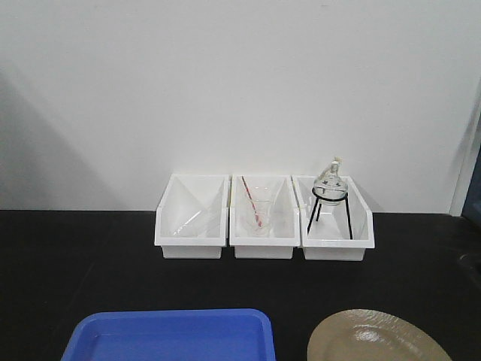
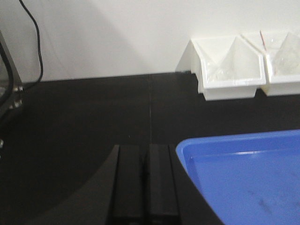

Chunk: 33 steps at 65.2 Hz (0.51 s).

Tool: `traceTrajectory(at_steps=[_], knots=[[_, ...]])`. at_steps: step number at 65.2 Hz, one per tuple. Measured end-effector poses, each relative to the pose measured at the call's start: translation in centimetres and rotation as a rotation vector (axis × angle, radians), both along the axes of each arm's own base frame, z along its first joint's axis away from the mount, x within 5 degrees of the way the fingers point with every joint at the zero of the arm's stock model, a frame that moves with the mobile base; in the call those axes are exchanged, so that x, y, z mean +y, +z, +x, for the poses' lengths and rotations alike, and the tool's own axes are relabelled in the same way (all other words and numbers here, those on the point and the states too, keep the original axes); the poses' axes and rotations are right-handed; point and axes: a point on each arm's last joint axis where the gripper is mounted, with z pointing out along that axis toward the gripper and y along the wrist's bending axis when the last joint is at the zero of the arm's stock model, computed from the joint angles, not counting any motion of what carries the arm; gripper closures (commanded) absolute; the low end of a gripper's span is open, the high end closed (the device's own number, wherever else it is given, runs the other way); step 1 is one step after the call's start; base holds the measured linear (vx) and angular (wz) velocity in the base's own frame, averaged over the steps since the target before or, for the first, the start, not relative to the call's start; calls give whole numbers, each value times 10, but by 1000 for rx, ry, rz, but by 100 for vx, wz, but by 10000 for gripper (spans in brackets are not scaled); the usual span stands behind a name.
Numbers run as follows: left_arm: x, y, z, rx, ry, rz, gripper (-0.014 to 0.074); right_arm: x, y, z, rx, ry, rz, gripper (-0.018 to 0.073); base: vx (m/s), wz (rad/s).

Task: Place disk in tray to left cabinet
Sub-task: 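Lower the right gripper toward the rim of the beige plate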

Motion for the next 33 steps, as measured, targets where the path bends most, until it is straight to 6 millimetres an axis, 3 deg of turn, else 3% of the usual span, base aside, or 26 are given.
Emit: traceTrajectory(at_steps=[12, 19, 27, 33], knots=[[0, -6, 5, 59, 0, 0, 302, 0, -17, 16, 118, -25, 59, 177, 0, 0], [0, -6, 5, 60, 0, 0, 267, 0, -26, 24, 177, -35, 77, 68, 0, 0], [0, -6, 5, 60, 0, 0, 269, 1, -36, 33, 232, -49, 111, 26, 0, 0], [0, -6, 5, 60, 0, 0, 269, 2, -42, 35, 267, -109, 234, 26, 0, 0]])
